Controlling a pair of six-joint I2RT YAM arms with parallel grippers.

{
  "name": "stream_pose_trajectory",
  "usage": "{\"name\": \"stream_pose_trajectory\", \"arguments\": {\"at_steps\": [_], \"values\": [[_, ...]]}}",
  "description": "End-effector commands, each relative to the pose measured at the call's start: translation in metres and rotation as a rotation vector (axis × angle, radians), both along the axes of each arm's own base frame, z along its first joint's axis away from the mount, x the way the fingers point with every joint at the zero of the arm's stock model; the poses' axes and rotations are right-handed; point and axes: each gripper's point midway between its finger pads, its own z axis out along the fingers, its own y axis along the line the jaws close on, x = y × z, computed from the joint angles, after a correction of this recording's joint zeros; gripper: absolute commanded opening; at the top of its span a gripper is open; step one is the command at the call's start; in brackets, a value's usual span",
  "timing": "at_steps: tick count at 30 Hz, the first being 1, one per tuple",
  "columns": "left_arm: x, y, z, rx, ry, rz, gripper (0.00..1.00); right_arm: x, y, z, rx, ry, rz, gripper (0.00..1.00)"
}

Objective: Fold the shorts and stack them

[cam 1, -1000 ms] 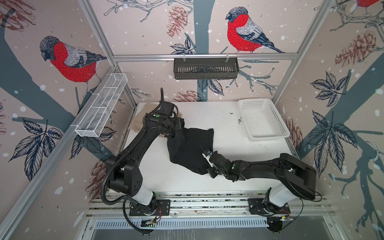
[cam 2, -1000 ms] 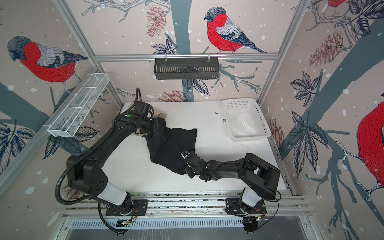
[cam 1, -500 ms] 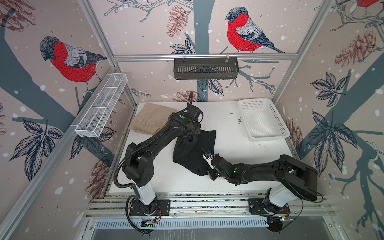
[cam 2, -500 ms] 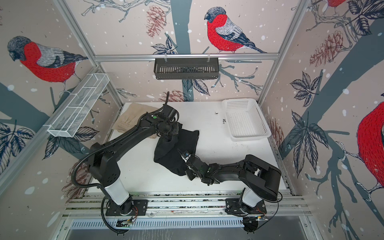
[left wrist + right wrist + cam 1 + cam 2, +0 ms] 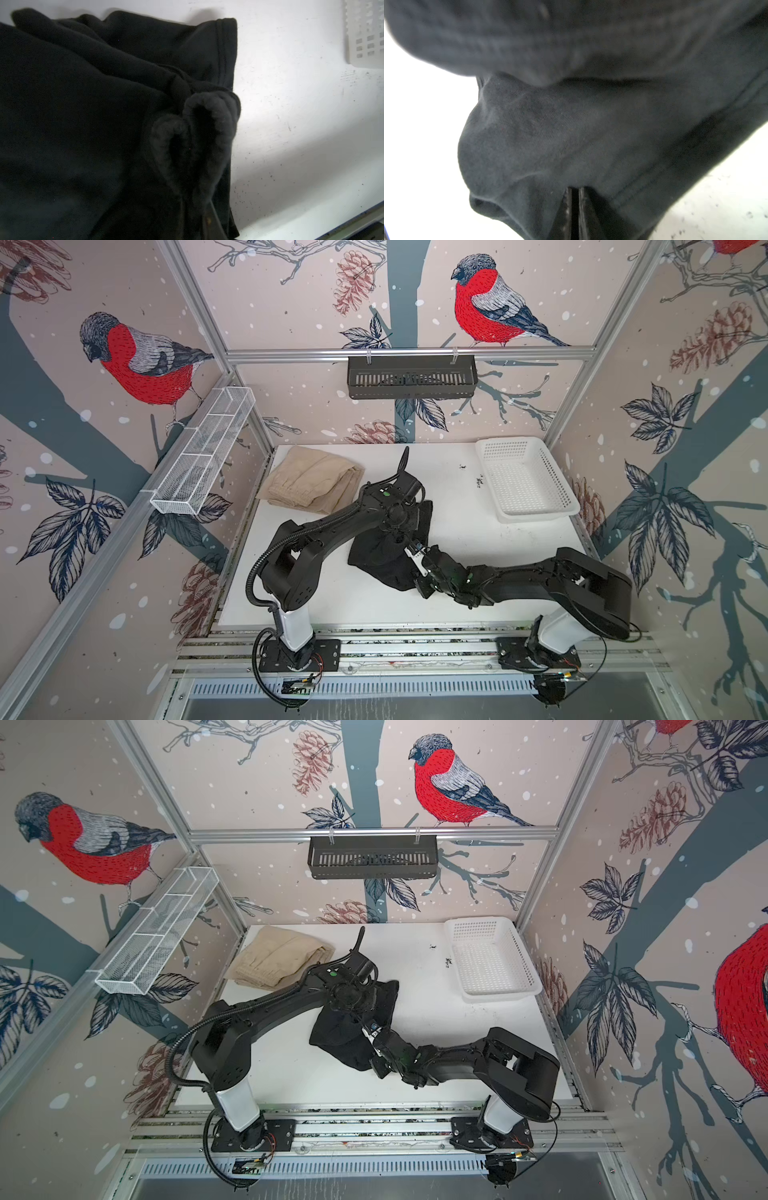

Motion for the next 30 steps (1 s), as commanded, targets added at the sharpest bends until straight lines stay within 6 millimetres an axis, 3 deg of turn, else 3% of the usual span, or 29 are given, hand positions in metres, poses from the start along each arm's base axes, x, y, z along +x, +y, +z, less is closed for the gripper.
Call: {"name": "stream_pose_trajectory", "arguments": {"at_steps": [1,4,6,12,16,18,21,24,27,30], "values": [[-0.001,-0.028,0.005,-0.102,-0.008,-0.046,0.01,0.000,0.001,0.004,0.007,-0.007,0.004,0.16],[-0.006,-0.034,0.000,-0.107,0.006,-0.072,0.30,0.000,0.001,0.008,0.020,-0.004,0.010,0.20],[-0.007,-0.040,0.003,-0.136,0.007,-0.079,0.42,-0.002,0.002,0.013,0.036,0.002,0.021,0.27],[-0.001,-0.038,0.027,-0.118,-0.027,-0.080,0.50,-0.021,-0.008,0.052,0.133,0.008,0.069,0.42],[0.002,-0.027,0.047,-0.067,-0.065,-0.081,0.72,-0.031,-0.027,0.093,0.208,-0.029,0.086,0.49],[0.009,-0.009,0.059,-0.007,-0.092,-0.040,0.82,-0.024,-0.038,0.113,0.254,-0.059,0.042,0.49],[0.027,0.035,0.073,0.069,-0.153,0.057,0.87,-0.005,-0.046,0.145,0.328,-0.134,0.007,0.49],[0.041,0.079,0.086,0.044,-0.199,0.158,0.90,0.020,-0.039,0.166,0.329,-0.177,-0.005,0.49],[0.049,0.114,0.099,0.002,-0.264,0.245,0.92,0.041,-0.021,0.172,0.262,-0.203,0.013,0.49],[0.049,0.141,0.106,-0.016,-0.341,0.317,0.94,0.060,0.003,0.154,0.188,-0.165,0.071,0.49]]}}
